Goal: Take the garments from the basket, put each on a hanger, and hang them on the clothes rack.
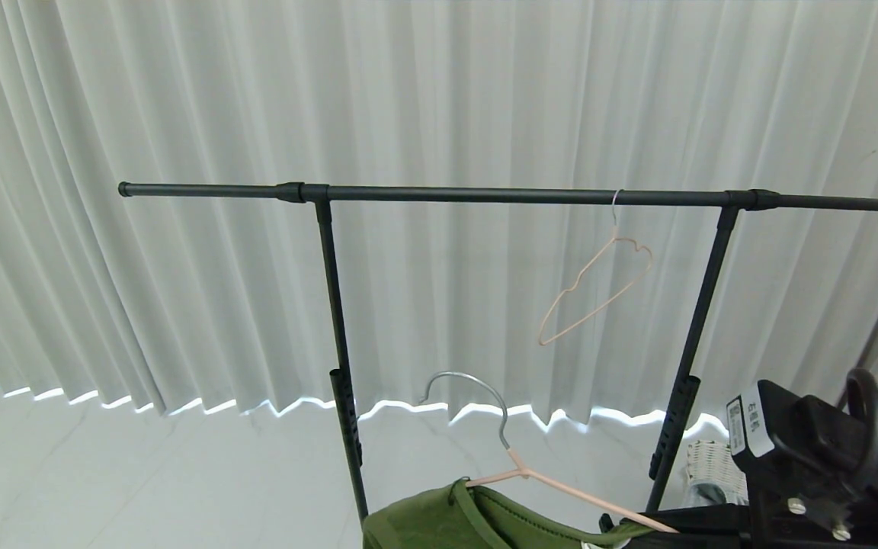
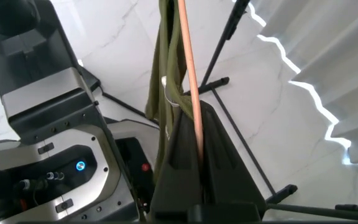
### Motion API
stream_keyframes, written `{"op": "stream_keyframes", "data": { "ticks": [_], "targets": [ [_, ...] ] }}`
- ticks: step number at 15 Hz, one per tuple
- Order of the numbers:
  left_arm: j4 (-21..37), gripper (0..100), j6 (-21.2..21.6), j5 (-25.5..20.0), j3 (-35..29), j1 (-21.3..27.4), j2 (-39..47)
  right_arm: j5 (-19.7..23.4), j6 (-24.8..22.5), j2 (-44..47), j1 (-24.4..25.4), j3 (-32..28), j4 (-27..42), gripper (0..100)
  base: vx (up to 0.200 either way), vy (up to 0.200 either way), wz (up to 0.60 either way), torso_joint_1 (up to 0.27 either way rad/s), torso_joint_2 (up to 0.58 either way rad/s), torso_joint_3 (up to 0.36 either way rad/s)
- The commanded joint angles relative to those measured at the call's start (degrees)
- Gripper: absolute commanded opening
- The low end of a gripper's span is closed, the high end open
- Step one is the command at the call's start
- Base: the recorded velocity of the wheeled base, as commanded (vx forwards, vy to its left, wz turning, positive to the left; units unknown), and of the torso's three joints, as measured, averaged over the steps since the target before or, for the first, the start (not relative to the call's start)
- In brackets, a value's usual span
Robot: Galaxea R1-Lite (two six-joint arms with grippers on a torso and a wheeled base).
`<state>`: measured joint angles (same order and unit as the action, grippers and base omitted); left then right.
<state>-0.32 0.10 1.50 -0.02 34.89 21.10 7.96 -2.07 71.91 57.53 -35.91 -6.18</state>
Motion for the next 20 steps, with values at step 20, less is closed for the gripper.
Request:
{"op": "stream_keyframes", "data": {
  "ticks": [20],
  "targets": [
    [-2.06,100,-2.03,-8.88,-17.73,10.73,30.67,-2.34,-2.59,-8.37,0.48,0.41,-4.63,0,0.000,0.000,0.00,0.000,0.00,0.000]
  ]
}}
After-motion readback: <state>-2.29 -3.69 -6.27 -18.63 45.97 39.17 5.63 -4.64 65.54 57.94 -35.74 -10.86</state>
